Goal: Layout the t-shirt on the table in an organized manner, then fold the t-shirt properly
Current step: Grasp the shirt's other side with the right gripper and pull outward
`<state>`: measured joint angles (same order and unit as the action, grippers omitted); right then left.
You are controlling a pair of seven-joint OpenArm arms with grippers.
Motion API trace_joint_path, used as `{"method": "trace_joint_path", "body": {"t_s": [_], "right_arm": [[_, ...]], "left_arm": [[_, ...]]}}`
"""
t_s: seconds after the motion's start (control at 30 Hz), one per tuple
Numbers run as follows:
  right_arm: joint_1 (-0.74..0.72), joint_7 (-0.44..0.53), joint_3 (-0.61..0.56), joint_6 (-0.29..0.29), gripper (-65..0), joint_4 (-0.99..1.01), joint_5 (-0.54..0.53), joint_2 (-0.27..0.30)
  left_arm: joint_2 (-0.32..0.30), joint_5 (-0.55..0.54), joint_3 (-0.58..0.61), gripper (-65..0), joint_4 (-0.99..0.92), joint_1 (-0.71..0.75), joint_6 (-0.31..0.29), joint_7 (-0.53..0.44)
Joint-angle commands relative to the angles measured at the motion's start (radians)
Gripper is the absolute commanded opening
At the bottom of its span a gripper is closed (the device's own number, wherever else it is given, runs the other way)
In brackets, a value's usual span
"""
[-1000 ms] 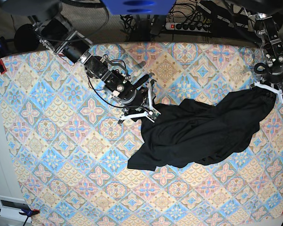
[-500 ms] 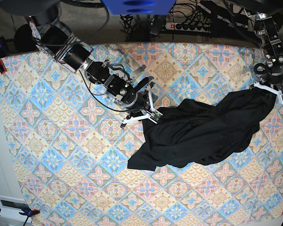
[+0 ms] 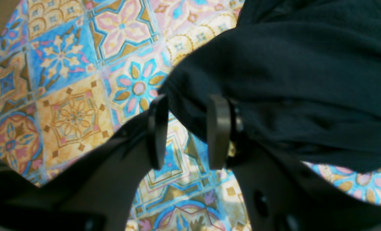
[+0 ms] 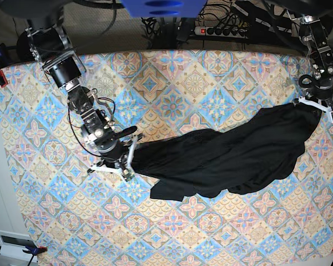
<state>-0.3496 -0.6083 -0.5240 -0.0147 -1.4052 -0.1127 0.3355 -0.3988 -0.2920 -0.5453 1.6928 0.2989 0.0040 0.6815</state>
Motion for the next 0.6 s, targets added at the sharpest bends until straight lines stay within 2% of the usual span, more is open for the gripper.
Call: {"method": "trace_joint_path", "body": {"t_s": [0.0,0.1,0.37,0.57], "right_arm": [[-0.038,0.035,0.046,0.009,-65.0,-0.01,0.005,0.017],[-0.105,0.041,0.121,0.009,-65.0,0.025,0.001,0.029],[-0.317,0.044,0.275,0.008,-65.0,0.254,0.003,0.044],[-0.458,0.106,0.434,0.012,-64.5,0.47,0.005,0.044]], "left_arm": [[-0.018,0.001,0.009,-44.7,0.016,-0.007,0.003,-0.019],[-0.024,0.007,0.05,-44.7,0.016,-0.007,0.003,-0.023],[-0.019,0.007,0.058,-44.7,0.016,-0.007,0.003,-0.021],[-0.019,0.007,0.058,-44.5,0.016,-0.007,0.003,-0.021]]}}
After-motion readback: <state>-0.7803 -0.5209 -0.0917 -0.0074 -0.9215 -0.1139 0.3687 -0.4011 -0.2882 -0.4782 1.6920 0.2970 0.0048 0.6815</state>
